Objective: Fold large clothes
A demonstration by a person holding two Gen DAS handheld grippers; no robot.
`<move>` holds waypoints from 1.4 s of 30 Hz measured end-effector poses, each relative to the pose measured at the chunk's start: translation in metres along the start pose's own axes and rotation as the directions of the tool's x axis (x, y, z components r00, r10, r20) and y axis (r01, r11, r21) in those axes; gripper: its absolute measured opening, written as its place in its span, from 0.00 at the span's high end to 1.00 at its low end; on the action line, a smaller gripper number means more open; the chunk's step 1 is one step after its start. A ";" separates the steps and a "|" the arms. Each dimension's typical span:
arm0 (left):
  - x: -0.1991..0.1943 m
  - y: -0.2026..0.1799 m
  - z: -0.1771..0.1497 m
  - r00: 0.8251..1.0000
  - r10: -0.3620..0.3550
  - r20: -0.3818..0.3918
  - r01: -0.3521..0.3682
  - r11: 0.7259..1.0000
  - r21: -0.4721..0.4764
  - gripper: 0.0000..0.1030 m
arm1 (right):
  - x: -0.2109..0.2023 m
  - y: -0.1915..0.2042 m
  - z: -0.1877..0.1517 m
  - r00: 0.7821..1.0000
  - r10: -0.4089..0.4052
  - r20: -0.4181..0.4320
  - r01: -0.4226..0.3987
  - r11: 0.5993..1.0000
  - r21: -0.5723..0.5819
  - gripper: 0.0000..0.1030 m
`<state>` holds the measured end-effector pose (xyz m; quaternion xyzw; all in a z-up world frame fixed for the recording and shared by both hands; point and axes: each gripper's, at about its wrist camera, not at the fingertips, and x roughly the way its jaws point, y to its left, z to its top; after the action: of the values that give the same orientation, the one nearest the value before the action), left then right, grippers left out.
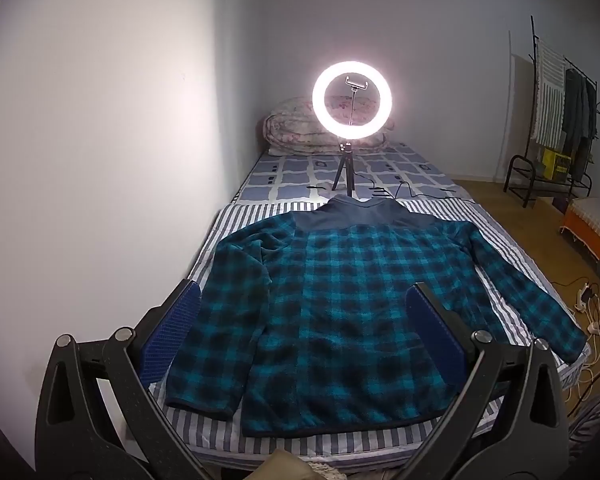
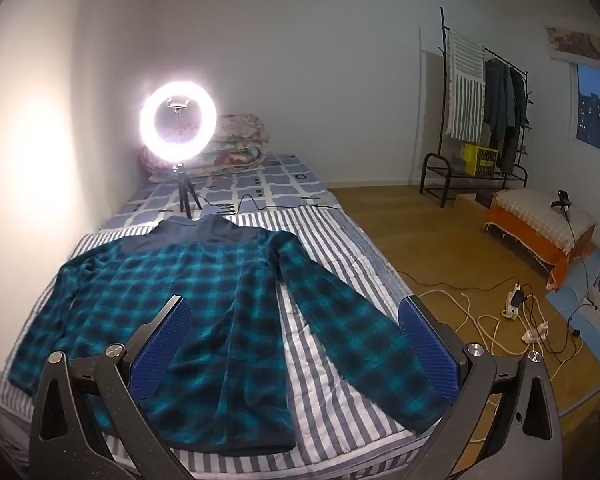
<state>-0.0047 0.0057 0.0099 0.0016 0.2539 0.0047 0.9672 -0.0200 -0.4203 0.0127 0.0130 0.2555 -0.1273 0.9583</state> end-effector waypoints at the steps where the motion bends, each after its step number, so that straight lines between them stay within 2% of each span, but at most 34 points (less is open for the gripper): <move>1: 0.000 -0.001 0.000 1.000 0.002 0.001 -0.002 1.000 0.001 0.00 | 0.000 0.001 0.001 1.000 -0.001 0.000 0.001 1.000 -0.001 0.00; 42: -0.006 0.007 -0.001 1.000 0.023 0.019 -0.023 1.000 -0.003 0.00 | -0.003 0.006 0.003 1.000 0.027 0.003 -0.027 1.000 0.013 0.00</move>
<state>-0.0099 0.0124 0.0121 0.0033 0.2447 0.0162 0.9695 -0.0199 -0.4138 0.0167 0.0223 0.2529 -0.1160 0.9603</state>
